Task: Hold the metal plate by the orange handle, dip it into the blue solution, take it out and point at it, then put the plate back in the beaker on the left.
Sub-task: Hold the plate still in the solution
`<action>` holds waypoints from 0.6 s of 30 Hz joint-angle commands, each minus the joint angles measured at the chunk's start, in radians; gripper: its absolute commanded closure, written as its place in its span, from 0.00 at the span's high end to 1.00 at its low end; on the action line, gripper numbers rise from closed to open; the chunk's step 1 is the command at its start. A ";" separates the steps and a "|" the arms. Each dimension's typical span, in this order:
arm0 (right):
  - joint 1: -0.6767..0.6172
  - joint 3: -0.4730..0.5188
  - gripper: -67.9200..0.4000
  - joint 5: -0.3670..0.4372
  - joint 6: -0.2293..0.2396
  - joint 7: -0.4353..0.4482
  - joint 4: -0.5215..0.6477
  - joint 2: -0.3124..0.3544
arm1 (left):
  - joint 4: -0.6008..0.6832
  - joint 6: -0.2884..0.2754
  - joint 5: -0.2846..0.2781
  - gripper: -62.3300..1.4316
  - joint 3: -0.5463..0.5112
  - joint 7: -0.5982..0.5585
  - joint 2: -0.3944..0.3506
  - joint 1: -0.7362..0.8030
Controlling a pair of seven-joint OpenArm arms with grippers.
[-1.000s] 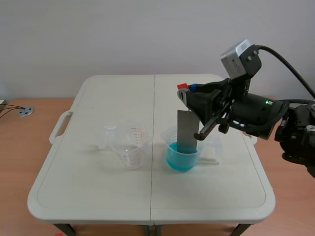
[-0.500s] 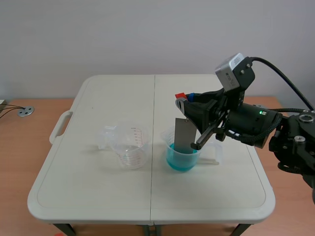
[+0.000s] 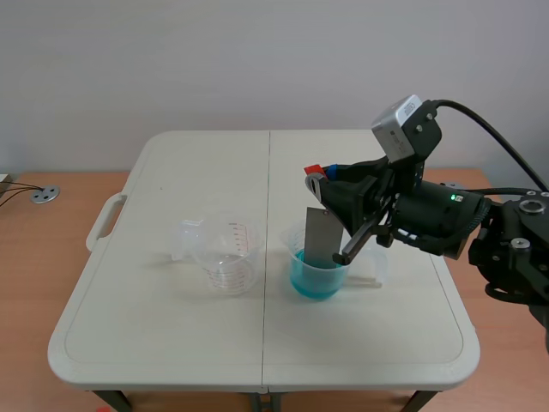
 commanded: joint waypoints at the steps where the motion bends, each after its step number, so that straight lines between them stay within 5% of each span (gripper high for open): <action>1: 0.014 0.003 0.02 0.004 0.008 0.008 -0.005 0.005 | 0.006 -0.003 -0.003 0.05 -0.002 -0.007 -0.003 0.013; 18: 0.015 0.003 0.02 -0.016 0.008 0.007 -0.005 0.005 | 0.004 -0.003 -0.003 0.05 -0.002 -0.007 -0.003 0.013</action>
